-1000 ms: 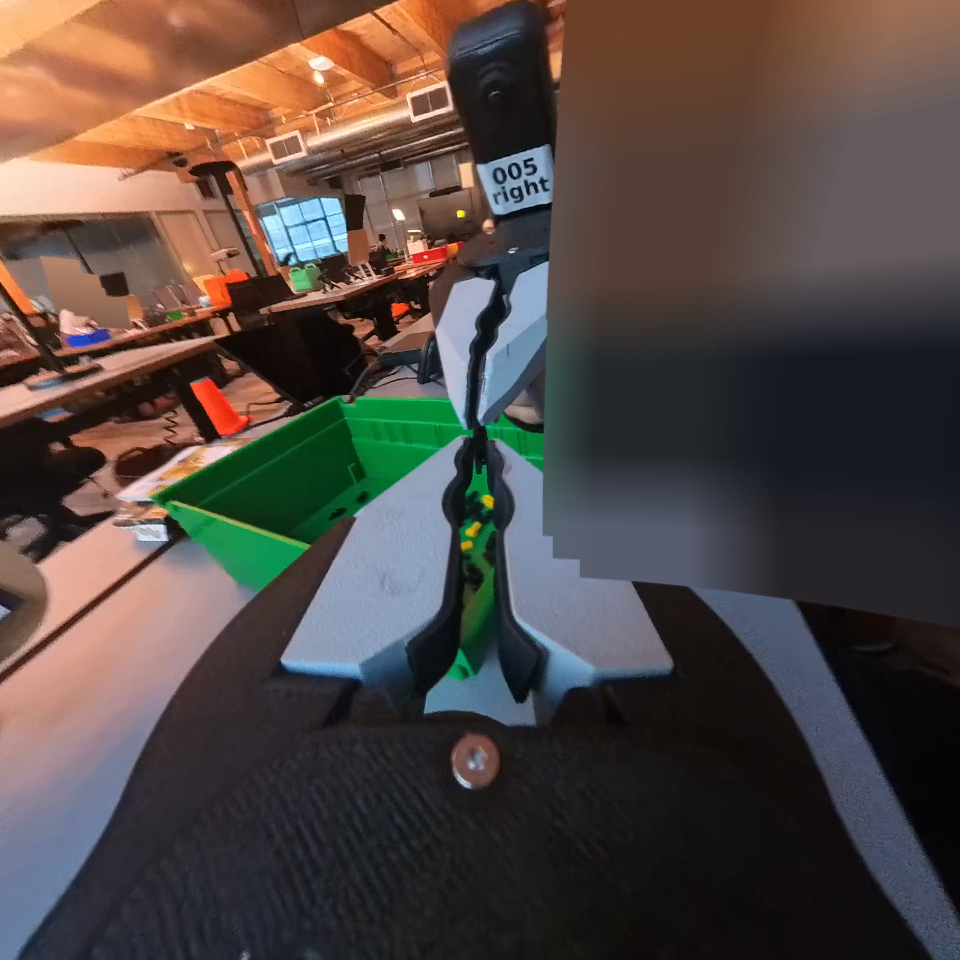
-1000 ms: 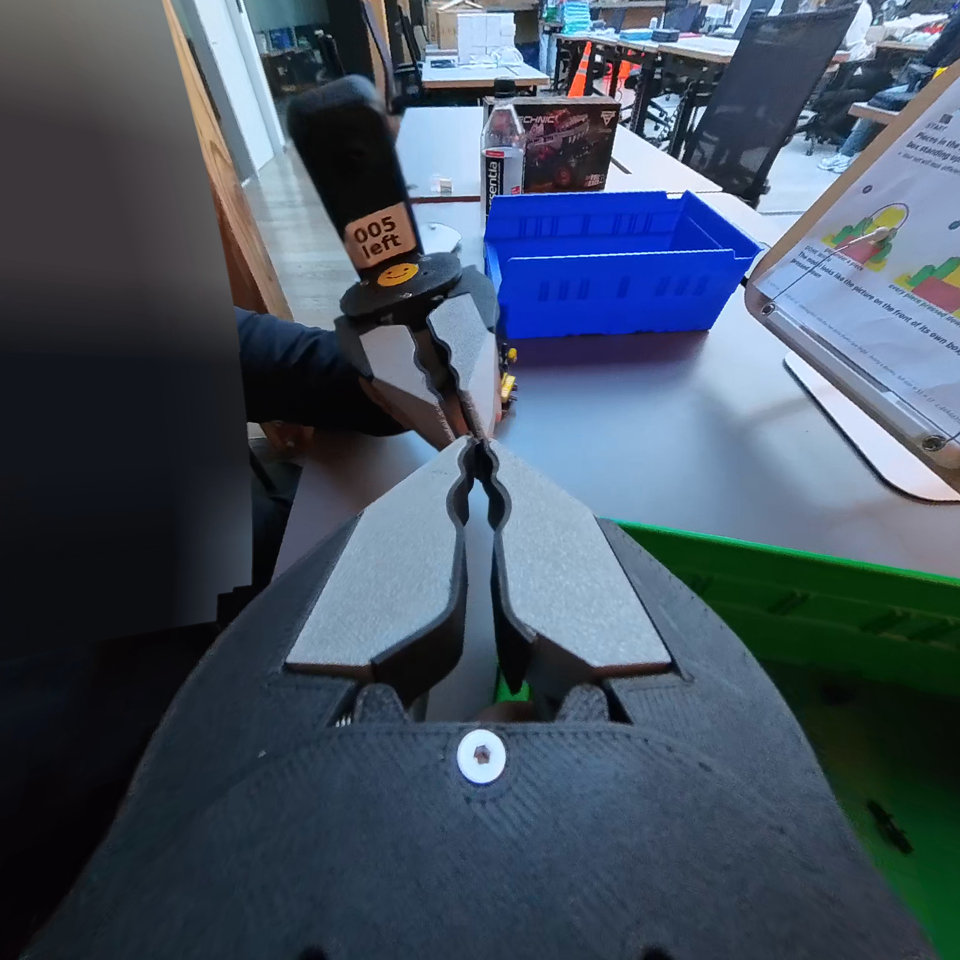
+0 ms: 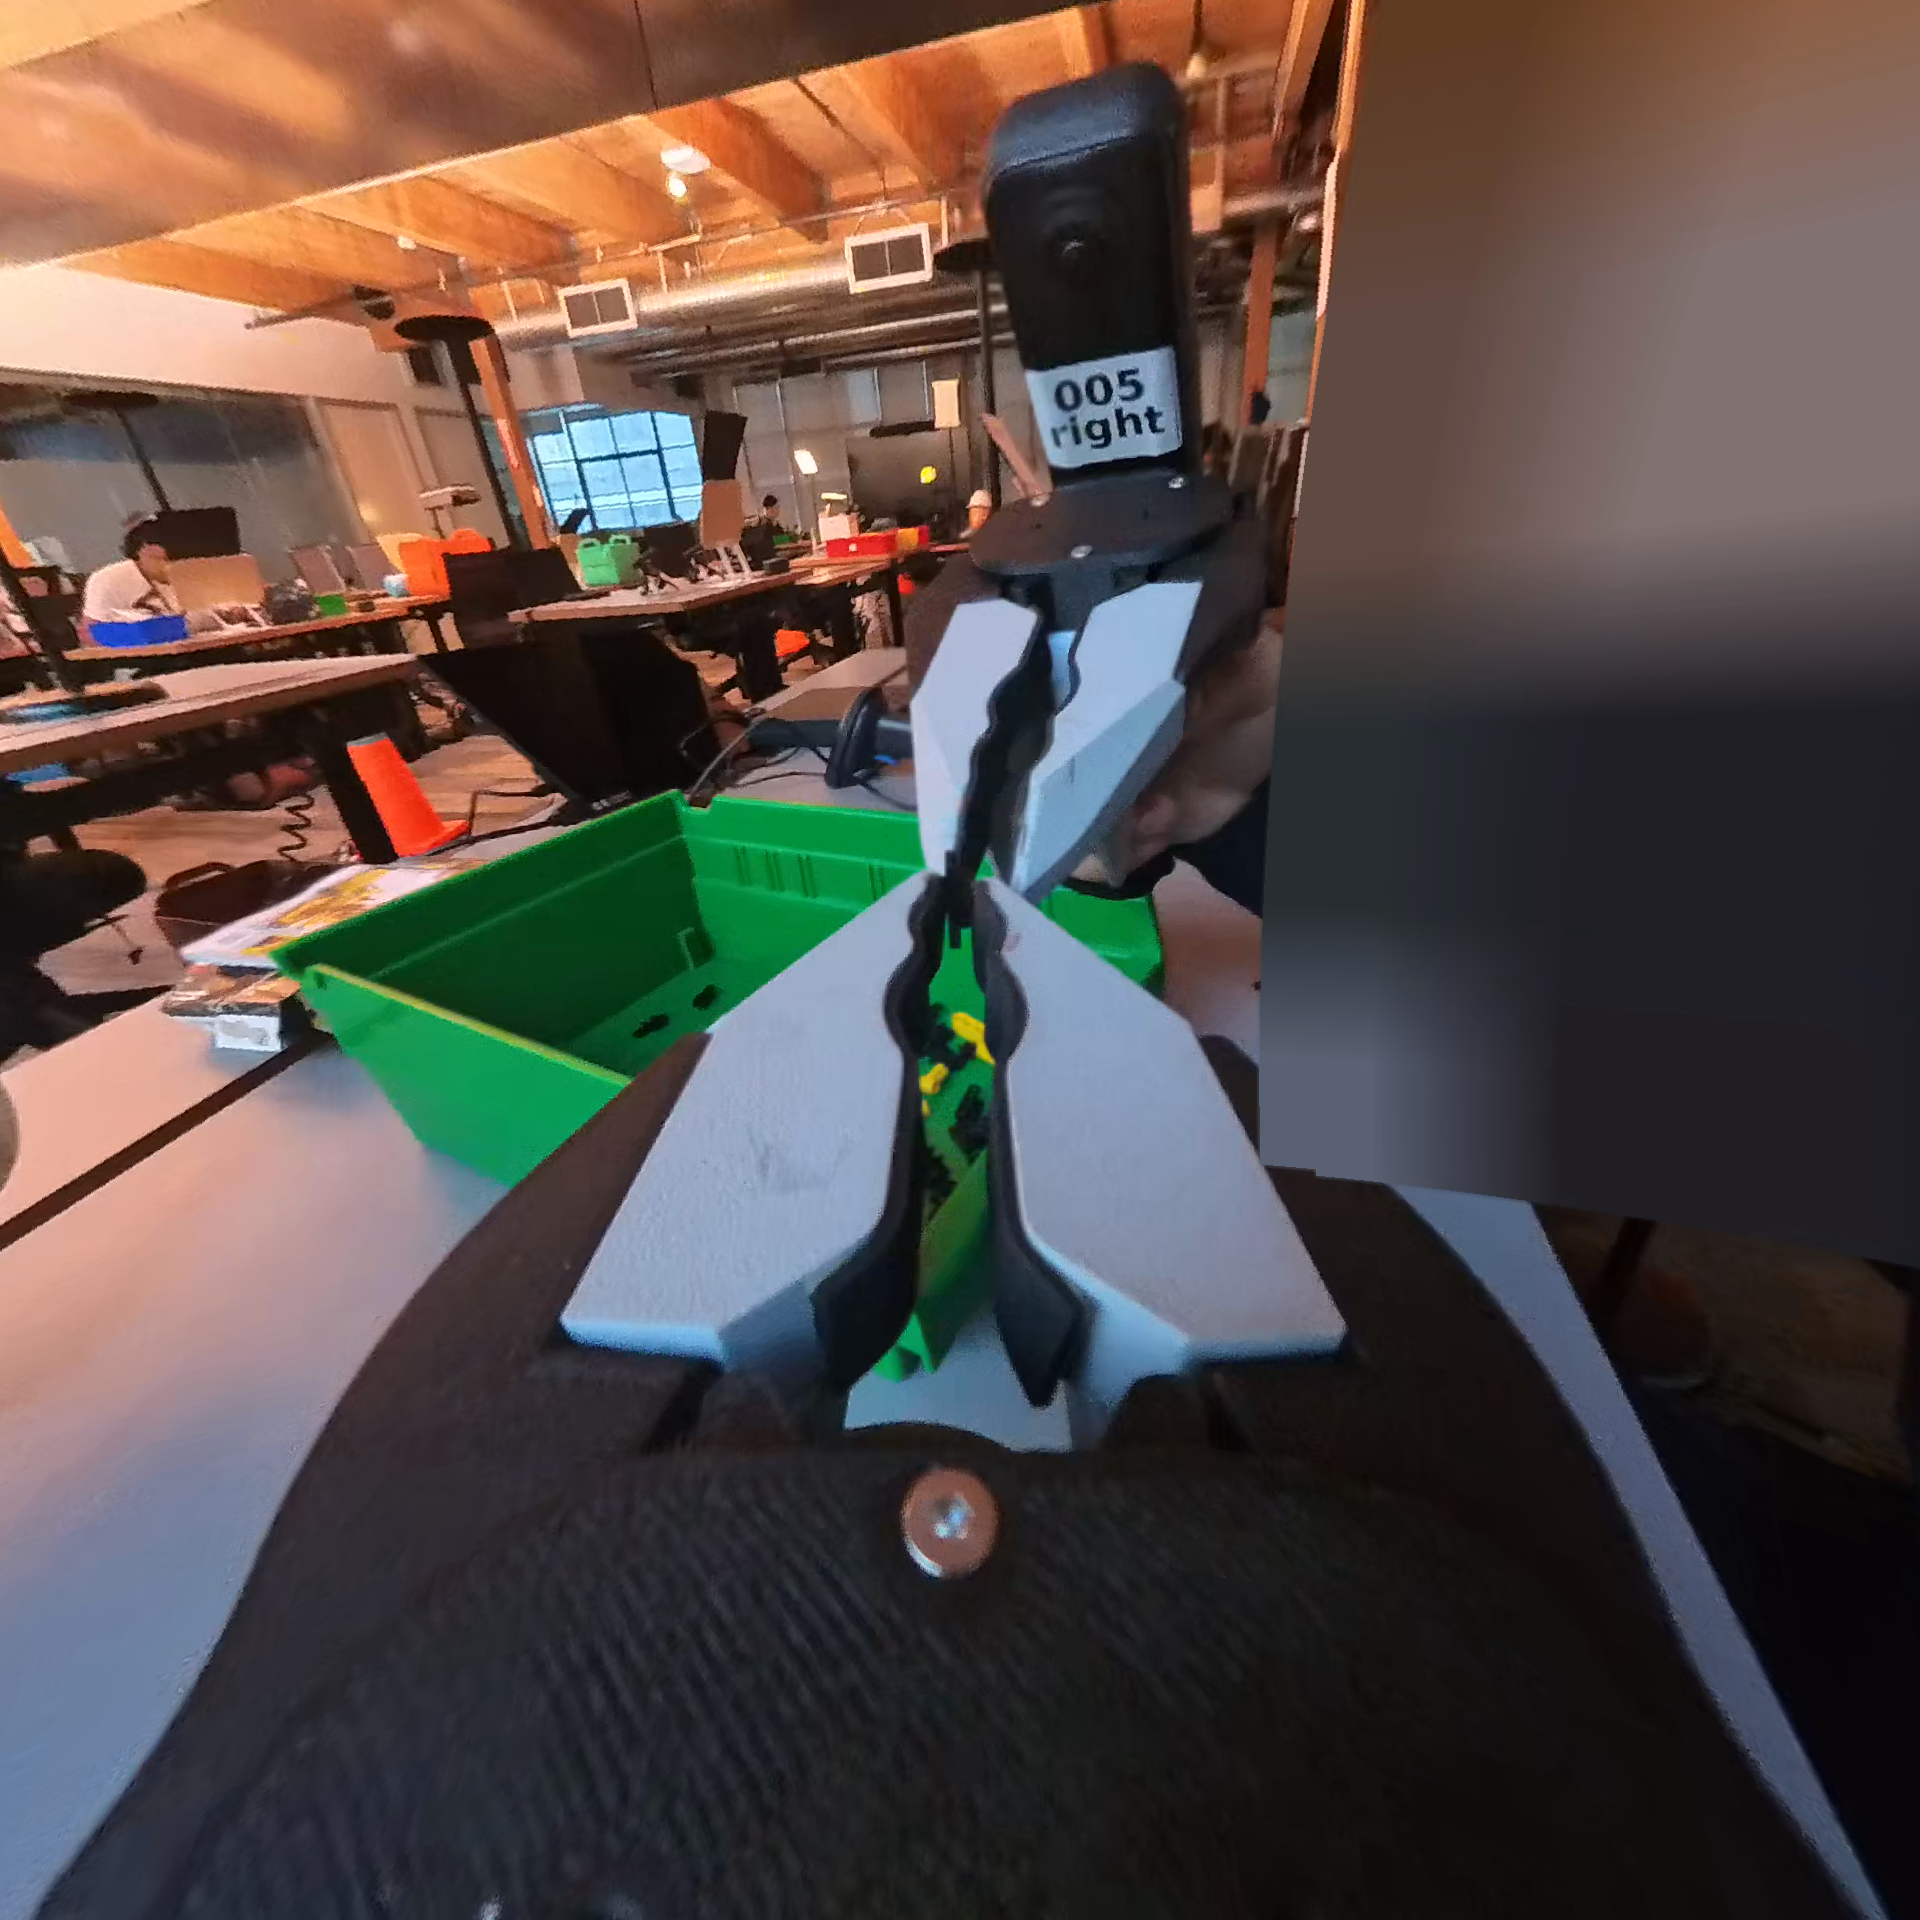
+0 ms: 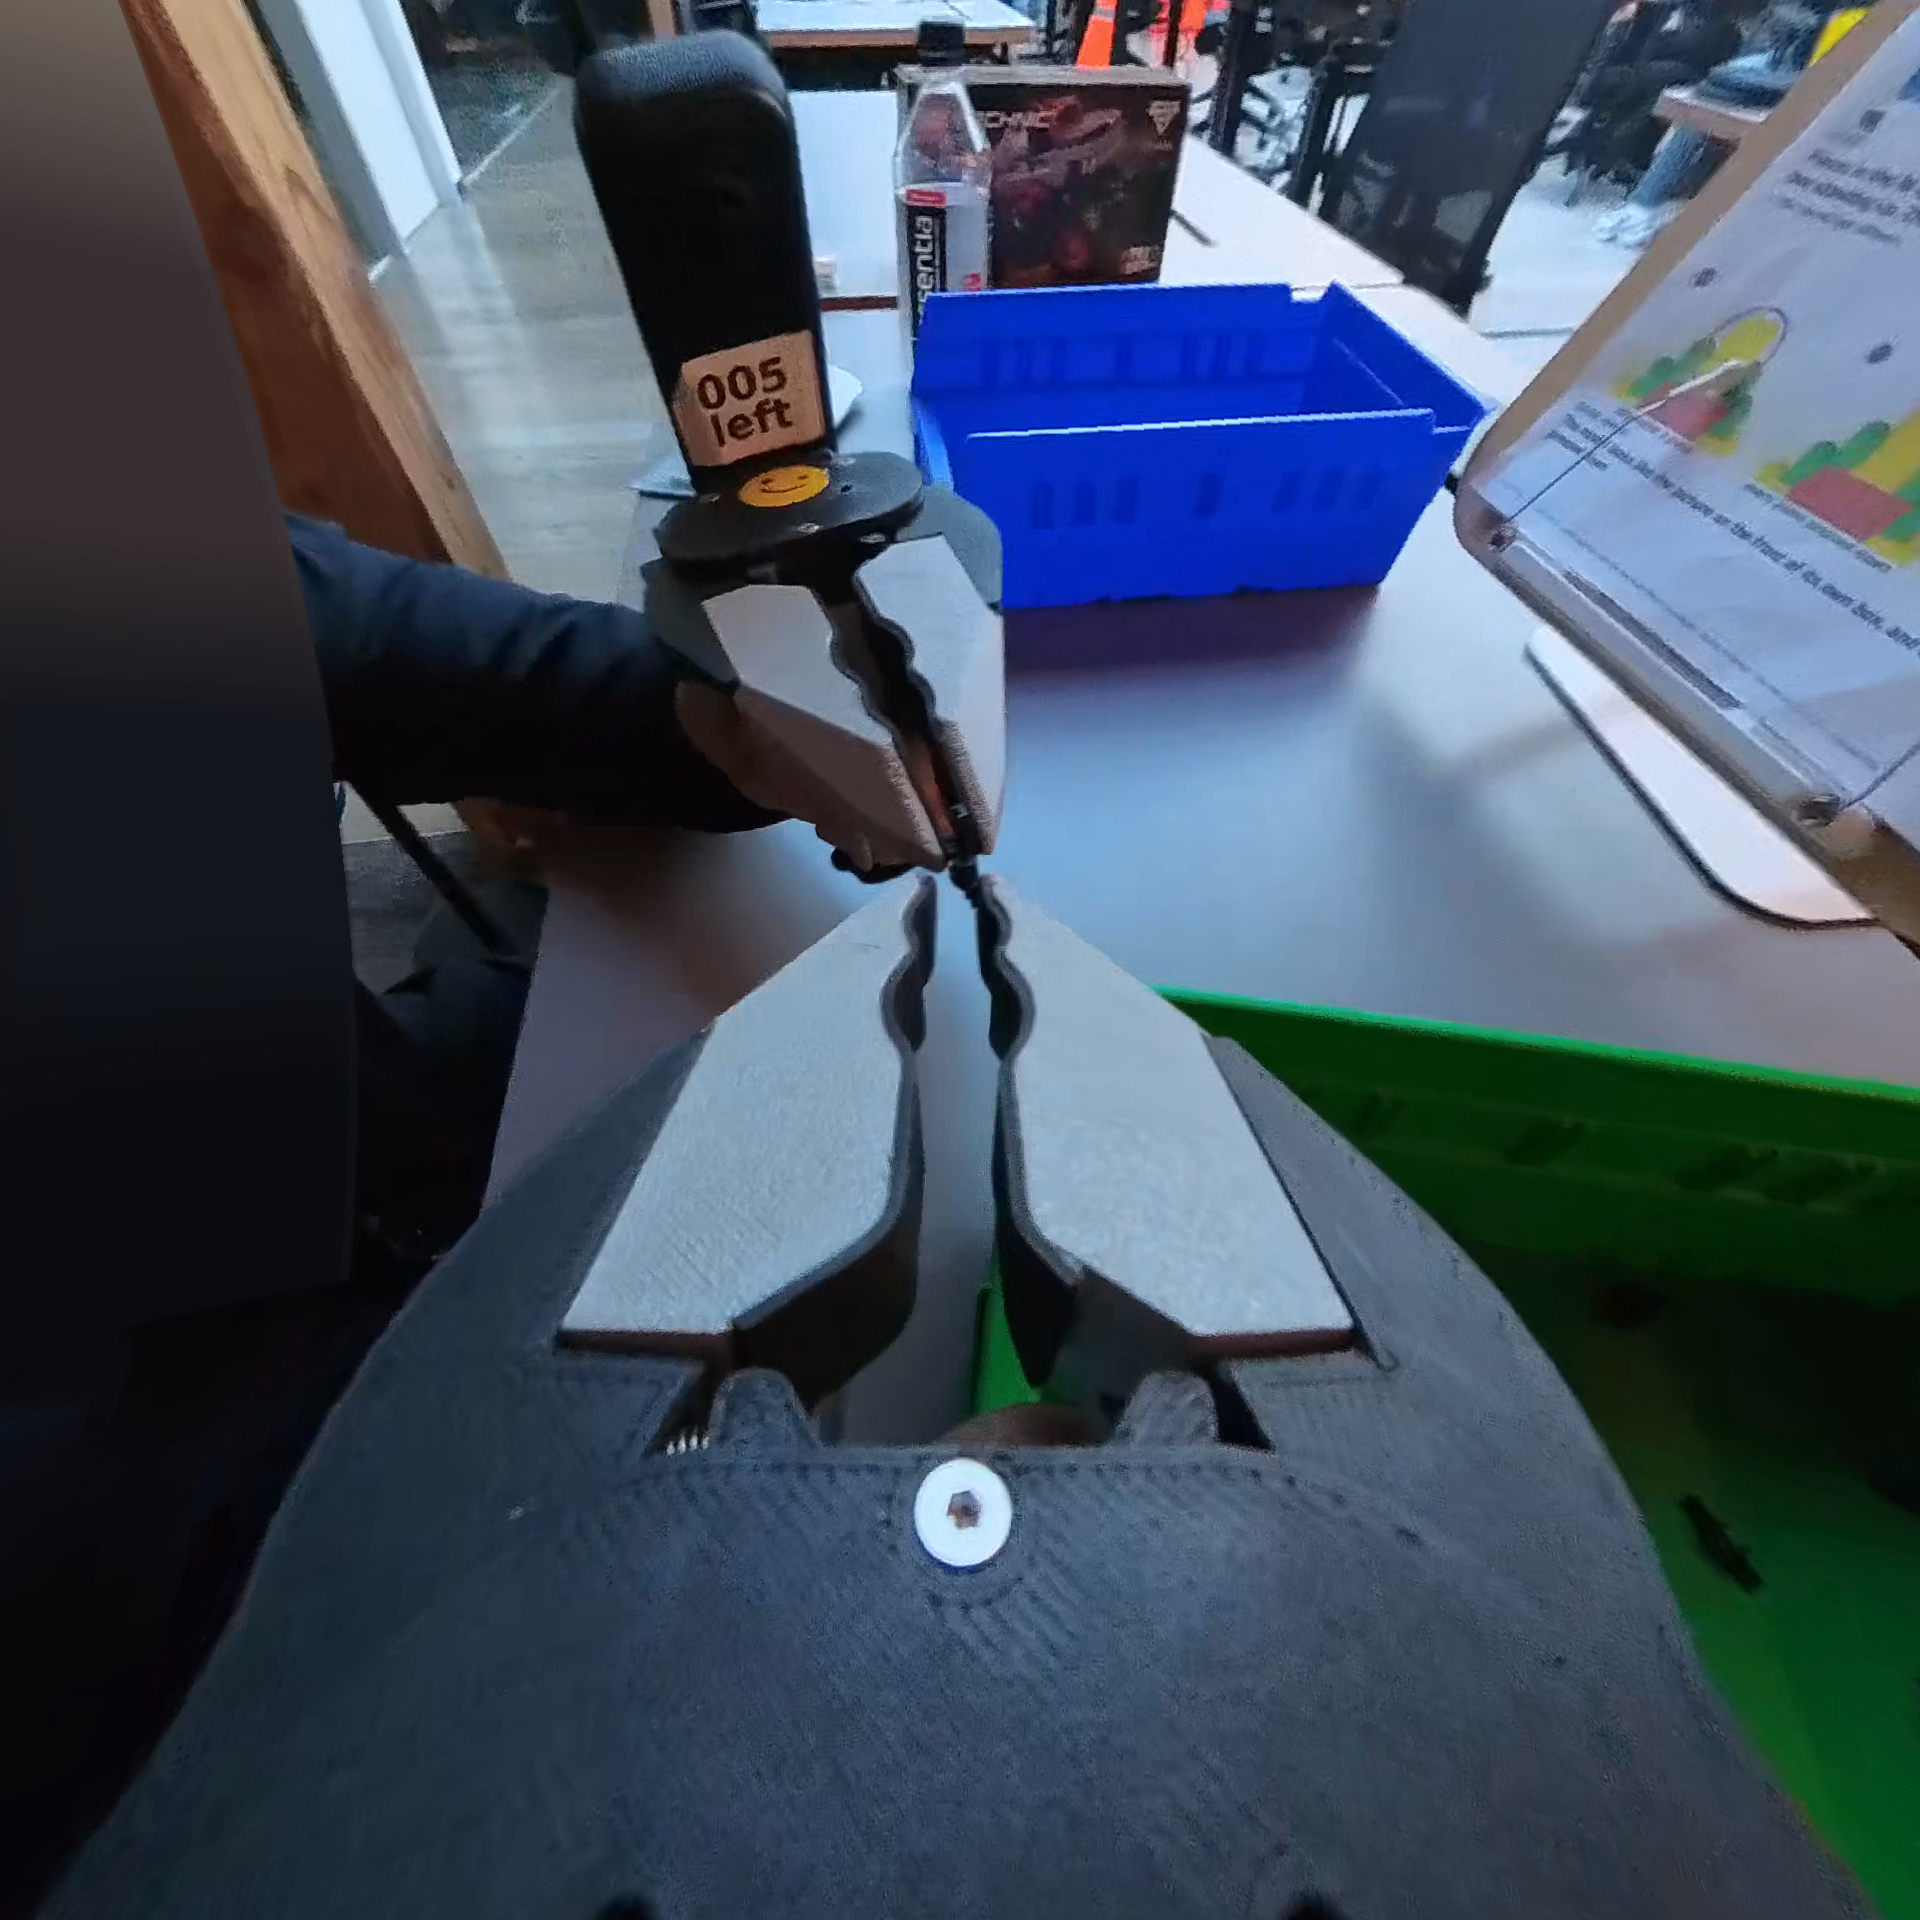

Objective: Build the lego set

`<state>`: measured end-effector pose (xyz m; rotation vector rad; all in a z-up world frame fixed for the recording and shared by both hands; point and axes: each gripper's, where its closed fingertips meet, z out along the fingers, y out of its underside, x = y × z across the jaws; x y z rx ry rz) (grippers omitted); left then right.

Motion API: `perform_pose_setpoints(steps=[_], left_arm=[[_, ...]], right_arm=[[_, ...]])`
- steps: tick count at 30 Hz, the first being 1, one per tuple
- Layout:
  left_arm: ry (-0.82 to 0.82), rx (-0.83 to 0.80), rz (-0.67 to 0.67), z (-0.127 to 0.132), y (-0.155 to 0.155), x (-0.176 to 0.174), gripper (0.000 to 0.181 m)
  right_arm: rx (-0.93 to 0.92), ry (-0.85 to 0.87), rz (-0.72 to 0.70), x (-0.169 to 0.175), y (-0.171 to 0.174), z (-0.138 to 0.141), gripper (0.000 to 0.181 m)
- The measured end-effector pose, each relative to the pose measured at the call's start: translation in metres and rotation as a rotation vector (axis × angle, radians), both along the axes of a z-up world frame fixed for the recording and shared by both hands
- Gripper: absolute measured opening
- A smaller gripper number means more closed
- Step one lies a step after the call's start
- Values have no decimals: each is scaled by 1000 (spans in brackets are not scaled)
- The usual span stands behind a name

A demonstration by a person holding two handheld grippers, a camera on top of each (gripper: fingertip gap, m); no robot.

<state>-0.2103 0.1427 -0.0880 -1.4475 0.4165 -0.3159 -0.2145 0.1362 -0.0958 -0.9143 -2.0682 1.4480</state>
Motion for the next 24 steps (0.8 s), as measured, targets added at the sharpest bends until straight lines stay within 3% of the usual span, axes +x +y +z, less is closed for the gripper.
perform_pose_setpoints(steps=[4, 9, 19, 24], left_arm=[[-22, -11, -38, 0, -3, 4, 1], [-110, -26, -94, 5, -5, 4, 1], [-277, -24, -121, 14, -6, -6, 2], [-260, -24, -80, 11, -2, -10, 6]], right_arm=[[61, 43, 3, 1, -2, 0, 0], [11, 45, 17, 1, -5, 4, 0], [-56, 82, -20, -10, -8, 10, 0], [-30, 73, -46, -11, 0, 7, 0]])
